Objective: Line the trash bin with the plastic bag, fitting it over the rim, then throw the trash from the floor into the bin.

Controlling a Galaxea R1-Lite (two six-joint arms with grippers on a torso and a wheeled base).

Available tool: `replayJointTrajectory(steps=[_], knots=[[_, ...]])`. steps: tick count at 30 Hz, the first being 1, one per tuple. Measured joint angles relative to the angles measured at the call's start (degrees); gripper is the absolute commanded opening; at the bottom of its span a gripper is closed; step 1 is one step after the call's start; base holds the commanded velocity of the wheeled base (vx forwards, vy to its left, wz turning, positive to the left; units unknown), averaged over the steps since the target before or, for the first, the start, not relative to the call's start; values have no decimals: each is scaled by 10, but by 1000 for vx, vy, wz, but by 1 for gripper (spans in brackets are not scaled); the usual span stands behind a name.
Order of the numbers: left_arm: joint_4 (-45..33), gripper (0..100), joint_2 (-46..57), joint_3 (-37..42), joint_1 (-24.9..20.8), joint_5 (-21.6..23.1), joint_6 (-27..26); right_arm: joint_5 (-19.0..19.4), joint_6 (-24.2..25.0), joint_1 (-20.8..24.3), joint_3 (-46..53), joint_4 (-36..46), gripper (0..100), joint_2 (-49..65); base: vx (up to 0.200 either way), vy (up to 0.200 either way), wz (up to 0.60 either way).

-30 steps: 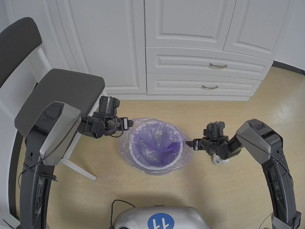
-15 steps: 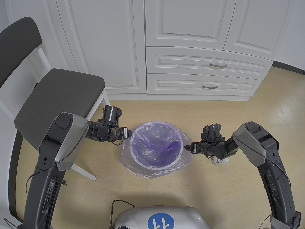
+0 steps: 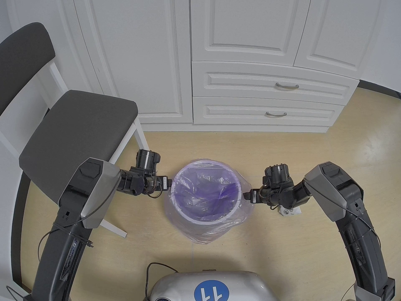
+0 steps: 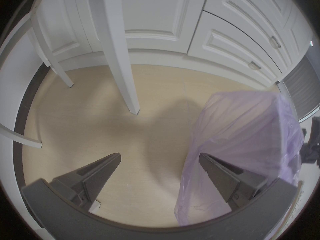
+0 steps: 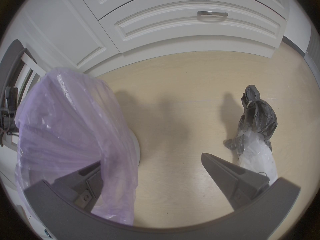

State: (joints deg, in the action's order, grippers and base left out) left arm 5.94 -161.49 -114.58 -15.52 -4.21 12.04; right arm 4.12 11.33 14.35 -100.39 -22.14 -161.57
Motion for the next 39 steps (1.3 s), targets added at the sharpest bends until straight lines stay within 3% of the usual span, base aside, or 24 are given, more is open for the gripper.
replayJointTrajectory(steps=[8, 12, 18, 26, 32, 39], knots=[[-13, 100, 34, 0, 2, -3, 17, 9, -10, 8, 59, -1, 100, 26, 0, 0, 0], [-16, 100, 41, 1, 1, -5, 15, 42, -35, 14, 114, -1, 100, 55, 0, 0, 0], [-16, 100, 43, 2, -2, -7, 14, 83, -105, 17, 205, -3, 100, 104, 0, 0, 0], [-16, 100, 46, 2, -13, -28, 13, 182, -260, -2, 309, -4, 100, 168, 0, 0, 0], [-16, 100, 49, 4, -17, -58, 14, 190, -274, -32, 322, -5, 100, 193, 0, 0, 0], [-7, 100, 74, 52, -16, -60, 14, 185, -251, -43, 288, -4, 100, 189, 0, 0, 0]])
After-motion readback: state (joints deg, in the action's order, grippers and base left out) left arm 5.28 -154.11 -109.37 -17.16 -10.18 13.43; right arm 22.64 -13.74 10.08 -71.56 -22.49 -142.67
